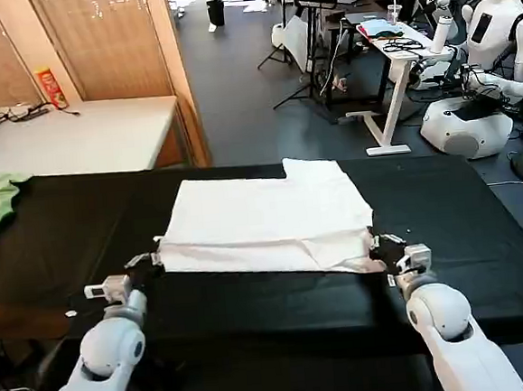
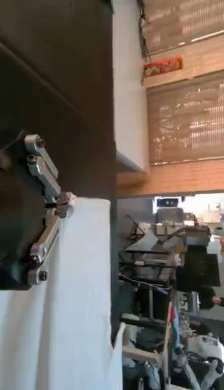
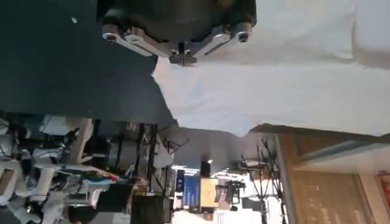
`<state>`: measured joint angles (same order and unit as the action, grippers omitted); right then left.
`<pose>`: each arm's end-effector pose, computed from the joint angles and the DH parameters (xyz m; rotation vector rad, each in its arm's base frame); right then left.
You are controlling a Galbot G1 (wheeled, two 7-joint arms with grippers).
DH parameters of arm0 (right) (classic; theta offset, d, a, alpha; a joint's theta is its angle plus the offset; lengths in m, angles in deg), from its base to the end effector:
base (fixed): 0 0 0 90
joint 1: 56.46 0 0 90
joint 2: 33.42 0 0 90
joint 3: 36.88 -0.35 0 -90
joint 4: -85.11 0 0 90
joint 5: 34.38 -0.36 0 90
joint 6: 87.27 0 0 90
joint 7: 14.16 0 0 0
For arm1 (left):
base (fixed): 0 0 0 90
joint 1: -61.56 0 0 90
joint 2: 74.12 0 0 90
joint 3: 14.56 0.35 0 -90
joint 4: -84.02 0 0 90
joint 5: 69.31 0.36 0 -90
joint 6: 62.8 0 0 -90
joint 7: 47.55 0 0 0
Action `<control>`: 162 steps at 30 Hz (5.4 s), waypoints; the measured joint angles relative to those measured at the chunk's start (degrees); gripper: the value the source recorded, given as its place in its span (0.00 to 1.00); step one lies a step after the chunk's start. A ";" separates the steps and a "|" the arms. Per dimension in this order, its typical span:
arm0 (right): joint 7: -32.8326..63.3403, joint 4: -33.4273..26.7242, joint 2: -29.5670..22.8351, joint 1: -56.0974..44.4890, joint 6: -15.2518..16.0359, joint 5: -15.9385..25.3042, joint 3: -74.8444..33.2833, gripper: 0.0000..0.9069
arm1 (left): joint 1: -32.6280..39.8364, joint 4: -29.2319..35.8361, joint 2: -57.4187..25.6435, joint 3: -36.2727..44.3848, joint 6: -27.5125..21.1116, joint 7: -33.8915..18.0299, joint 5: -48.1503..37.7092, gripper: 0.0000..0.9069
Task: Fold and organize the clothes.
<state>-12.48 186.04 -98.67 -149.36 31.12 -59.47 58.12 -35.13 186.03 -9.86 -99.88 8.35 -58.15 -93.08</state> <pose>0.3381 -0.0900 -0.2862 0.1808 -2.7274 0.0379 0.3182 0.0936 -0.2994 0.0364 -2.8566 -0.0995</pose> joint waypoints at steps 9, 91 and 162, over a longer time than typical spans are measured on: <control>-0.90 10.43 2.54 -8.54 1.37 -0.46 -3.26 0.97 | -2.05 0.75 -0.65 -1.13 -0.23 1.36 0.04 0.97; 5.95 4.39 6.61 6.30 3.11 -3.38 2.10 0.97 | -6.06 12.44 -9.32 -6.58 -8.19 -1.16 -13.31 0.97; -0.09 -31.33 -1.32 35.11 1.68 -4.68 16.54 0.02 | 31.99 -27.69 -7.79 15.52 -11.44 8.10 -15.98 0.00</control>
<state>-12.57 154.71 -99.98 -114.25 32.80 -64.14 74.66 -3.15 158.34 -17.65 -84.36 -3.09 -50.05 -109.06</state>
